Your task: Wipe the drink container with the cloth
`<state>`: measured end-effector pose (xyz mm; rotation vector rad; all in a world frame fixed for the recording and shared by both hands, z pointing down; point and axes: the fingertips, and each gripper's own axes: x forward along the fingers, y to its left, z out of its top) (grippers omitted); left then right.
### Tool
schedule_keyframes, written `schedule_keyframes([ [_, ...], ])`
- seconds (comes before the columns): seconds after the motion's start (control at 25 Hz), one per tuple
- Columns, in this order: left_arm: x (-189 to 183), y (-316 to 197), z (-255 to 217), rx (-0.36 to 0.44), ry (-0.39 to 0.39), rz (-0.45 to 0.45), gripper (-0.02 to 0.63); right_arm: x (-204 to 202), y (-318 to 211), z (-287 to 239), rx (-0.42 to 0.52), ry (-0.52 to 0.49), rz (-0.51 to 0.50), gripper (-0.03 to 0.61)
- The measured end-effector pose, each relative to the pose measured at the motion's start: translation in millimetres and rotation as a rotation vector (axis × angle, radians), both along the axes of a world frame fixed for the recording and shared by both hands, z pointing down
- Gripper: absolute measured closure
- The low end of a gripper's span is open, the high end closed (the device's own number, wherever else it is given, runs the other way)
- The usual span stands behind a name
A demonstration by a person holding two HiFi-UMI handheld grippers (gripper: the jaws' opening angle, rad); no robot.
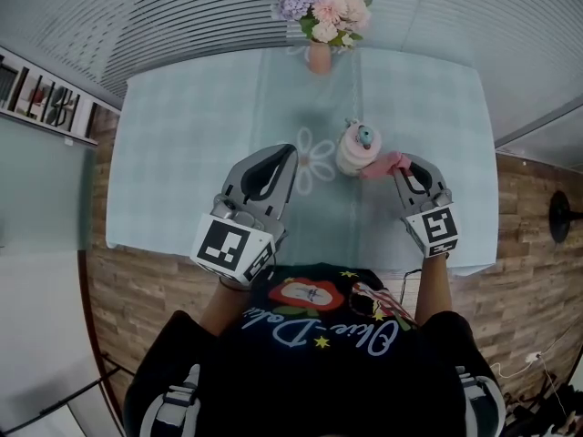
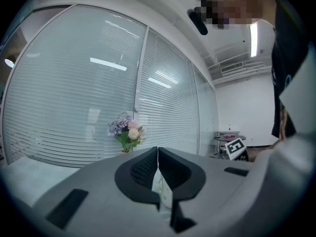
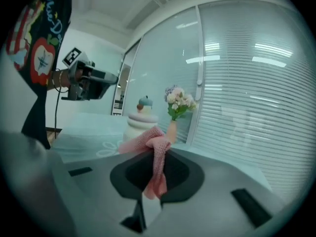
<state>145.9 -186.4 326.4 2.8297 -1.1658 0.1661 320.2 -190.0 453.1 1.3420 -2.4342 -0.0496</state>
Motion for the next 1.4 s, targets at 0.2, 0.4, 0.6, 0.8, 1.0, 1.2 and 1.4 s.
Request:
schedule_keyframes([
  [0.2, -6.1, 0.2, -0.5, 0.001, -0.002, -0.025, 0.609, -5.9, -9.7, -35.9, 0.122, -0.086, -0.088, 0.552],
  [0.4, -13.9, 1.4, 0.0, 0.002, 0.000, -0.054, 0.609, -17.8, -23.0, -39.9, 0.140, -0.058, -0.151, 0.552],
  [0.6, -22.9, 3.5, 0.4, -0.001, 0.005, -0.090, 0.609, -20.2, -39.2, -34.2, 0.117, 0.019, -0.180, 0.552],
  [0.8, -29.0, 5.7, 2.5, -0.007, -0.001, -0.117, 0.609, -24.0, -53.0, -28.5, 0.095, 0.025, -0.216, 0.552],
  [1.0, -34.4, 6.9, 3.6, -0.012, -0.001, -0.146, 0.609, -29.8, -62.9, -19.1, 0.077, 0.067, -0.255, 0.552],
  [1.2, -40.1, 5.7, 3.8, -0.017, 0.008, -0.173, 0.609, -33.9, -69.6, -14.2, 0.076, 0.049, -0.269, 0.552],
  [1.4, -43.2, 4.1, 5.2, -0.034, 0.033, -0.187, 0.609, -34.8, -74.6, -5.3, 0.057, 0.046, -0.268, 0.552],
])
